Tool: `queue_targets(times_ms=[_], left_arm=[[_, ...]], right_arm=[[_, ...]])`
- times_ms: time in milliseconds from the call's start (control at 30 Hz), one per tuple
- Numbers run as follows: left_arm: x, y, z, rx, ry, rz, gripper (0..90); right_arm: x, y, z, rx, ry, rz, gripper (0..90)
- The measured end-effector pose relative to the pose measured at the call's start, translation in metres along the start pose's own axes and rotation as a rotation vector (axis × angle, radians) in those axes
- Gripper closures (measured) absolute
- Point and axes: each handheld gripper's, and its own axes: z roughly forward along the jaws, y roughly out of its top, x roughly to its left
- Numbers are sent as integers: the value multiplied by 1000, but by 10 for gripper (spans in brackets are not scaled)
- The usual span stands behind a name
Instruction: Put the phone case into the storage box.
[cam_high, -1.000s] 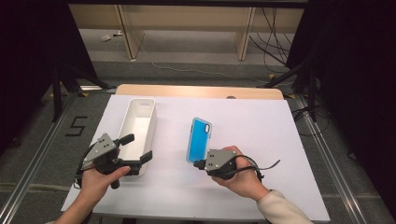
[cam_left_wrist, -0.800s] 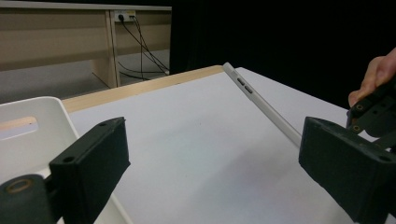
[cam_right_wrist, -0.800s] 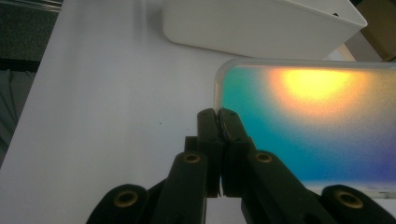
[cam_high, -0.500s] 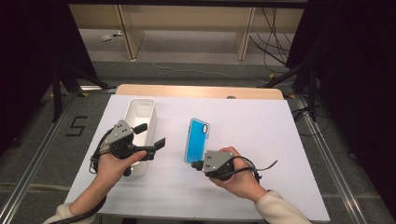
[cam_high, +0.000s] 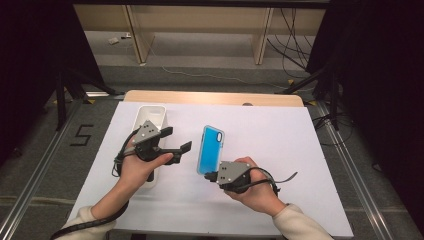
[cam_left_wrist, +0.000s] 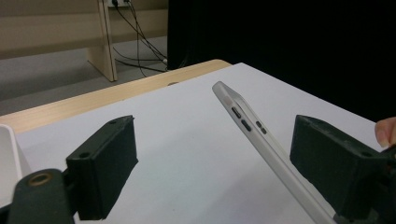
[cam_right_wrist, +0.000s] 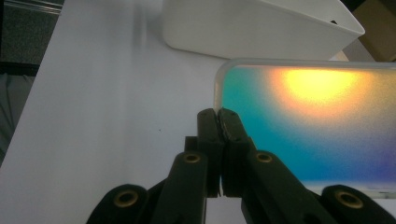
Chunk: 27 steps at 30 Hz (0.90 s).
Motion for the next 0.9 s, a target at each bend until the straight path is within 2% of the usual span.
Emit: queue_targets(times_ms=[233,600,700,900], left_arm=[[-5,4,16,39,19,-8,157],[-9,7,36,82,5,-34,190],[-11,7,40,102,2,-31,210],[-12,8,47,127,15,-50,268]], right_arm=[[0,0,1,4,5,-3,894],[1,0,1,1,2,-5,895],[0,0,1,1,-2,-7,895],[1,0,2,1,3,-8,895]])
